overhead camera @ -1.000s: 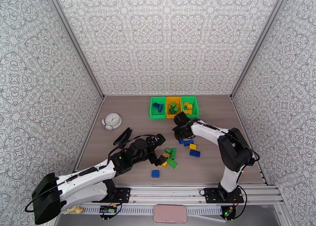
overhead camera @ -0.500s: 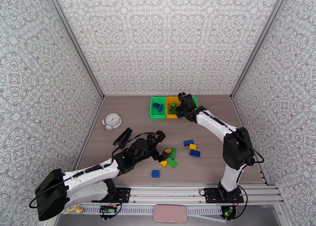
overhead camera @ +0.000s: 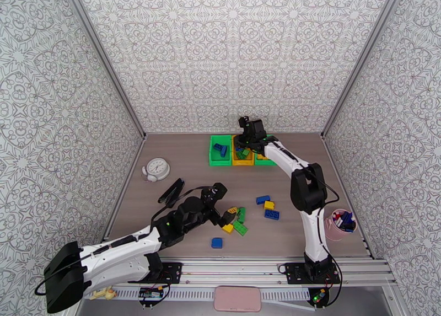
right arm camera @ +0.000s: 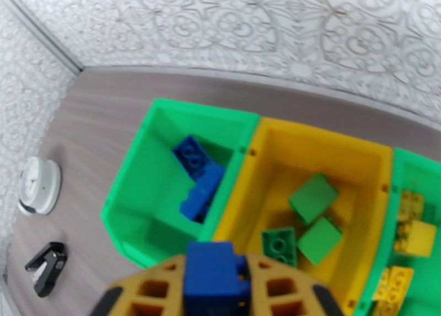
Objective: Sort the legos into containers by color
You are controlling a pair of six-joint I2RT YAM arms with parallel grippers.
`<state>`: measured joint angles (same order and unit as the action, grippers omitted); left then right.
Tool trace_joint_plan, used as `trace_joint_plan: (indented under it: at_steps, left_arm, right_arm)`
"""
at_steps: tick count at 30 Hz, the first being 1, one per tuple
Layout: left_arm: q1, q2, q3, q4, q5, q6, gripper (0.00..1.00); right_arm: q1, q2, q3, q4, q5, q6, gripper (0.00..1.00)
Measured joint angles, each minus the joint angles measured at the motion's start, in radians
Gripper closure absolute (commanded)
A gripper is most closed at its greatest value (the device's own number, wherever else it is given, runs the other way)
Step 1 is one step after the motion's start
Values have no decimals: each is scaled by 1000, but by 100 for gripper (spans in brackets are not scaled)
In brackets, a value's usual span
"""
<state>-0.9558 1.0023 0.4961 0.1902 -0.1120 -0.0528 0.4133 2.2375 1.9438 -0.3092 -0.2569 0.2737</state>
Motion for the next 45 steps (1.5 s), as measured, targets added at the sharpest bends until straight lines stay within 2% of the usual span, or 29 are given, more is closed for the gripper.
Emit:
trace_joint_plan:
  at_steps: [6, 8, 11, 16, 20, 23, 26, 34, 40, 45]
  left_arm:
    - [0, -29, -8, -41, -21, 0, 0]
    - [0, -34, -8, -57, -23, 0, 0]
    - [-4, -48, -8, -86, -27, -11, 0]
    - [-17, -76, -6, -172, -74, -64, 0]
    - [-29, -76, 18, -292, -150, -183, 0]
    - [-44, -45, 85, -444, -225, -349, 0]
    - [-67, 10, 163, -597, -260, -531, 0]
    - [-203, 188, 253, -889, -217, -895, 0]
    - [-192, 228, 275, -974, -113, -970, 0]
    - [-188, 301, 275, -974, -12, -972, 0]
  right_arm:
    - [15, 141, 153, 37, -67, 23, 79]
    - [21, 188, 209, 42, -71, 31, 75]
    - [31, 254, 288, 43, -70, 50, 65]
    - [39, 315, 377, 21, -69, 59, 39]
    - [39, 300, 367, 3, -63, 47, 29]
    - [39, 217, 253, 14, -53, 28, 26]
    - [39, 61, 44, 51, -36, 7, 24]
    - [37, -303, -395, 191, 29, -30, 24]
    - [26, -374, -609, 234, 68, -36, 23]
    - [13, -376, -678, 226, 89, -39, 23]
